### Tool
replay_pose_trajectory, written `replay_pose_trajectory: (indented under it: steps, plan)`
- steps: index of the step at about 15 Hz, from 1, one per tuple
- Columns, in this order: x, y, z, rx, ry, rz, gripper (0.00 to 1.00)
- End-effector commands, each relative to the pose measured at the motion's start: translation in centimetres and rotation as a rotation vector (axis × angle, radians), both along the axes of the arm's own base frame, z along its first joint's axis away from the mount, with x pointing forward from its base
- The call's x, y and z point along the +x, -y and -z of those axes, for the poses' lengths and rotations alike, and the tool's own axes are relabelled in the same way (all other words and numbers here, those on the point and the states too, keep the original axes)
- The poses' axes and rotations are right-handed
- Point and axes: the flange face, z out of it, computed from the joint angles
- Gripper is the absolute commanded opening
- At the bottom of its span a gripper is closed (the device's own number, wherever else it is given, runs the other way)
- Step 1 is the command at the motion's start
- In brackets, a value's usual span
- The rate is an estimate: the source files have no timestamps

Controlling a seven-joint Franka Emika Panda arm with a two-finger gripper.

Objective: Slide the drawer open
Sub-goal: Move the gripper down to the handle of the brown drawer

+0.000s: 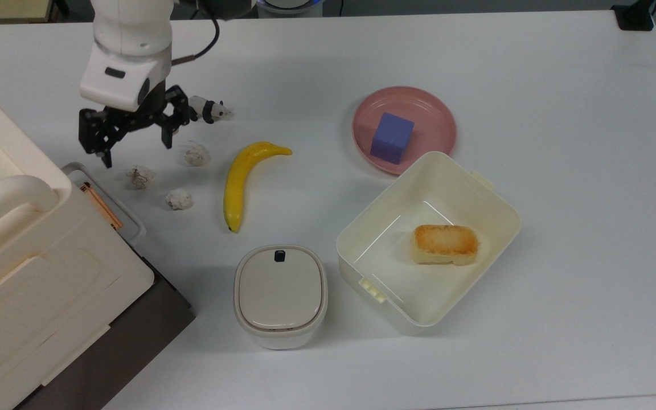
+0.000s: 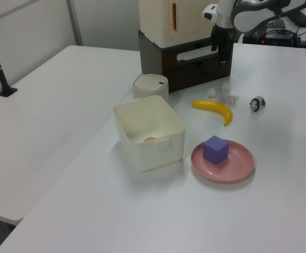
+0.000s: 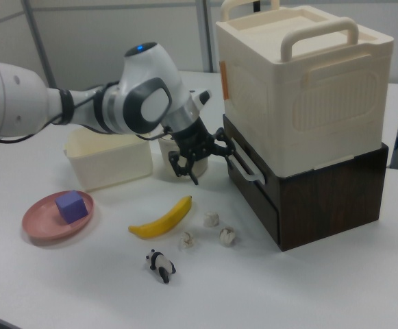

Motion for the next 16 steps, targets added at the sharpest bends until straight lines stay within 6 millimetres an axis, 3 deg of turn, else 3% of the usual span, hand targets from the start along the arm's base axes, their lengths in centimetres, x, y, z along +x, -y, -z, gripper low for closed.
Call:
replay_pose_trajectory:
  steps: [1,5,11,14,16]
  plan:
    - [1.1,1.1,1.9,-0.044,0.064,-0.035,1.00]
    - [2.5,1.6,3.9,-0.061,0.086,-0.039,1.00]
    - [1.9,2.1,-0.8,-0.067,0.154,-0.025,1.00]
    - [1.5,2.0,-2.1,-0.066,0.167,-0.026,1.00]
    - [1.5,1.9,-1.9,-0.065,0.163,-0.026,1.00]
